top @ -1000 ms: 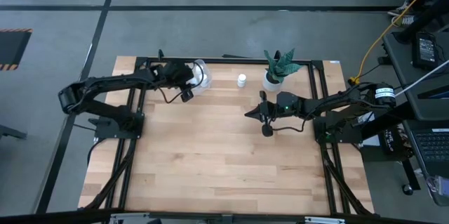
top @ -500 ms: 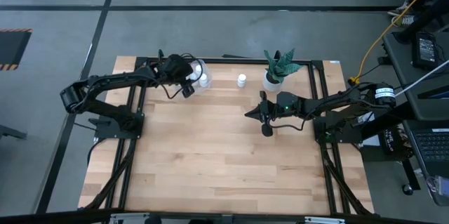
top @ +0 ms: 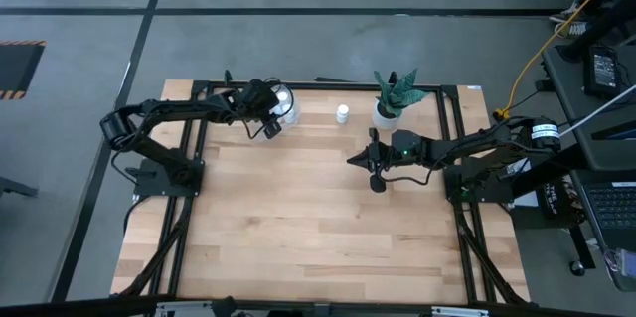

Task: Pick and place pill bottles into a basket
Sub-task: Put the white pill bottle into the transparent container

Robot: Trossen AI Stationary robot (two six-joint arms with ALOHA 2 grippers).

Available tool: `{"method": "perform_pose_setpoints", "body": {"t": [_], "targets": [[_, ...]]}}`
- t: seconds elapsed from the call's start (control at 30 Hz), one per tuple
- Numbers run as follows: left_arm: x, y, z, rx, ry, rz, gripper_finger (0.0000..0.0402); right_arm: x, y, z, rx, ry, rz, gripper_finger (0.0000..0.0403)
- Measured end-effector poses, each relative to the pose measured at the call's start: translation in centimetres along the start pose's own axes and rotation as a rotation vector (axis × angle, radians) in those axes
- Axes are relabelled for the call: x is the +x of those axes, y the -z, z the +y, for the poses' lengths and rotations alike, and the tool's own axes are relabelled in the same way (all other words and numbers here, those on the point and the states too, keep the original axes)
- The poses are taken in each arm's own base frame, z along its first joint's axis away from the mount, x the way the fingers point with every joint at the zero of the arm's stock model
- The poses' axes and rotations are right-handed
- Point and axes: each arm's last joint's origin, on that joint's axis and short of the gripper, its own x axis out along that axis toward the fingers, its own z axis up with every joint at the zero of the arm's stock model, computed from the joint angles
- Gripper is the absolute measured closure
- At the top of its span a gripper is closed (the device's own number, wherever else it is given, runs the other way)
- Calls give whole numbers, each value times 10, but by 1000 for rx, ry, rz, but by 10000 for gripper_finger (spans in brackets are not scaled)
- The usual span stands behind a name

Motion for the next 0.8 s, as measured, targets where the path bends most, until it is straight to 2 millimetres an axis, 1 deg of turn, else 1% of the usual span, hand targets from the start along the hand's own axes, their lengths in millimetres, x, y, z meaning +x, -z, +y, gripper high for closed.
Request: {"method": "perform_pose_setpoints", "body": {"t": [0.23,0.5,0.67,0.8], "targets": [[10,5,-1,-9,-1,44,247,0,0,0,0,0,1,398],[10,6,0,-18,-25,56,247,0,1,0,1,-1,9,398],[10,6,0,-17,4,57,228,0,1,0,1,-2,8,398],[10,7,0,-18,7,72,223,0,1,0,1,-2,8,398]]}}
